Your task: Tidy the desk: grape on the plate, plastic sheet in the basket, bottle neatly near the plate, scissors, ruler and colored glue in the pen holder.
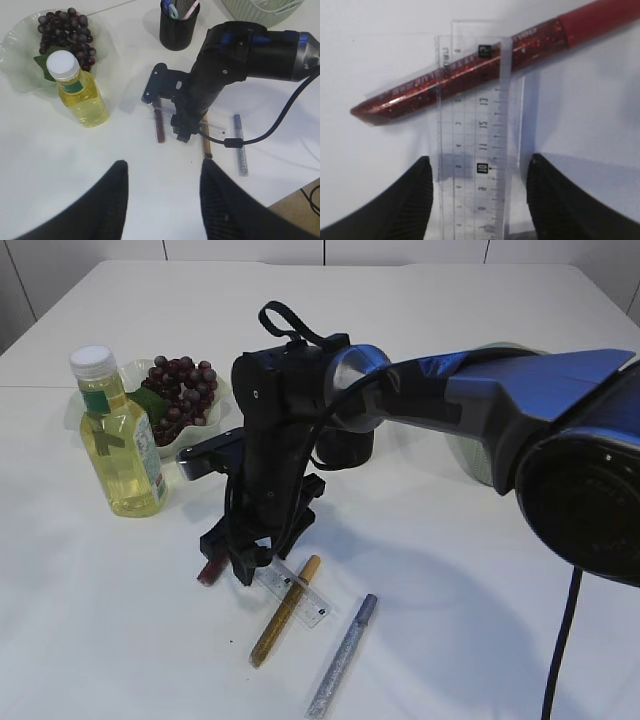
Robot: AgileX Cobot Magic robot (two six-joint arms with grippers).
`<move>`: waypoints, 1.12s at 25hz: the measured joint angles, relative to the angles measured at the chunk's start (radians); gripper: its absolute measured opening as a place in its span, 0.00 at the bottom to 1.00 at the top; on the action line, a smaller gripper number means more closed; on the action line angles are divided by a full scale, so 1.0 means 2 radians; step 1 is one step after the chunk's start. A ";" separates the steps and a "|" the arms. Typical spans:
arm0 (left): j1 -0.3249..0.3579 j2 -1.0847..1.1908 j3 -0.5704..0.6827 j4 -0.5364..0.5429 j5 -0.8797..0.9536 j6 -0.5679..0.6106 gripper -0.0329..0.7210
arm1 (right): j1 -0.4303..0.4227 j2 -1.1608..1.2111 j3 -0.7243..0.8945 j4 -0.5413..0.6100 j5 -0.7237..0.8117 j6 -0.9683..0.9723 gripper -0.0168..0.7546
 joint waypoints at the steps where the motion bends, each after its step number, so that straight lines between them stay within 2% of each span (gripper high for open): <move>1: 0.000 0.000 0.000 0.000 0.000 0.000 0.51 | 0.000 0.000 0.000 0.000 0.001 0.000 0.63; 4: 0.000 0.000 0.000 0.000 0.000 0.000 0.51 | 0.000 0.000 0.000 0.000 0.006 0.001 0.60; 11: 0.000 0.000 0.000 0.000 0.000 0.000 0.51 | 0.000 0.000 0.000 0.000 0.016 0.001 0.42; 18: 0.000 0.000 0.000 0.000 0.000 0.000 0.51 | 0.000 0.000 -0.002 0.000 0.028 0.001 0.41; 28: 0.000 0.000 0.000 0.000 0.000 0.000 0.51 | 0.000 0.001 -0.045 0.000 0.042 0.002 0.41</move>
